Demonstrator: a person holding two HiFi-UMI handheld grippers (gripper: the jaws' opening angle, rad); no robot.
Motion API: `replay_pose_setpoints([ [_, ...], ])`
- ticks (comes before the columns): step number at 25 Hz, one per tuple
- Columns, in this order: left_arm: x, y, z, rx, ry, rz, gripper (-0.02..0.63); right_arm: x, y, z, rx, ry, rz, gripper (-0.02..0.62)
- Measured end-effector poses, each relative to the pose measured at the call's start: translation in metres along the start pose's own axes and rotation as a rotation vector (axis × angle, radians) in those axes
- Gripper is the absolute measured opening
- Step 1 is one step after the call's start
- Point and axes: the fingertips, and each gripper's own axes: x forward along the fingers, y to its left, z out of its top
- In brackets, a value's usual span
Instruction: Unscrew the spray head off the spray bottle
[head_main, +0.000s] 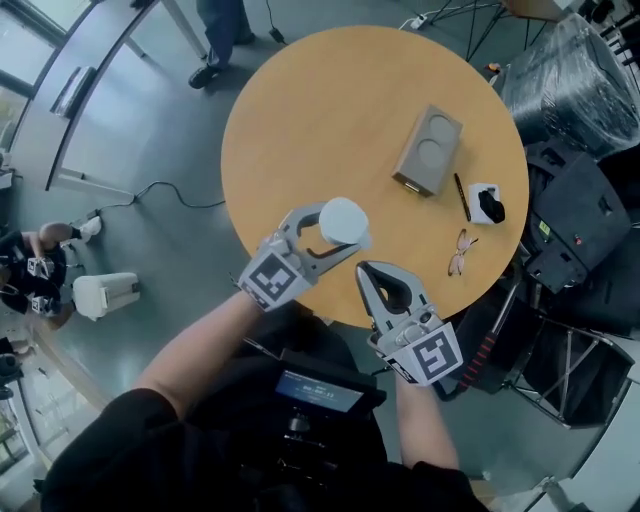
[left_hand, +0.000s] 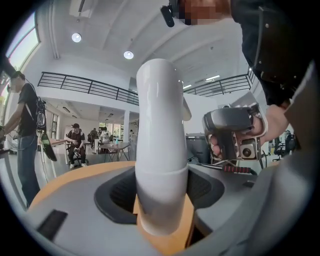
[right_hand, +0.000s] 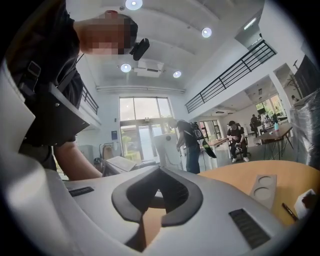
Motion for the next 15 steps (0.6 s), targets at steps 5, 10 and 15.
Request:
replay_pose_setpoints([
  [5,-0.030,-0.006,0.028,-0.034,0.003,0.001,0.305,0.003,0.031,0.029,-0.003,0.021,0.010,0.008],
  [10,-0.059,-0.011,0.042,-0.077,0.021,-0.009,0.305,0.012,0.061,0.047,-0.009,0.079,0.007,0.038],
  [15,-0.076,-0.014,0.054,-0.059,0.027,-0.030,0.305,0.014,0.067,0.062,-0.024,0.096,-0.053,0.108],
])
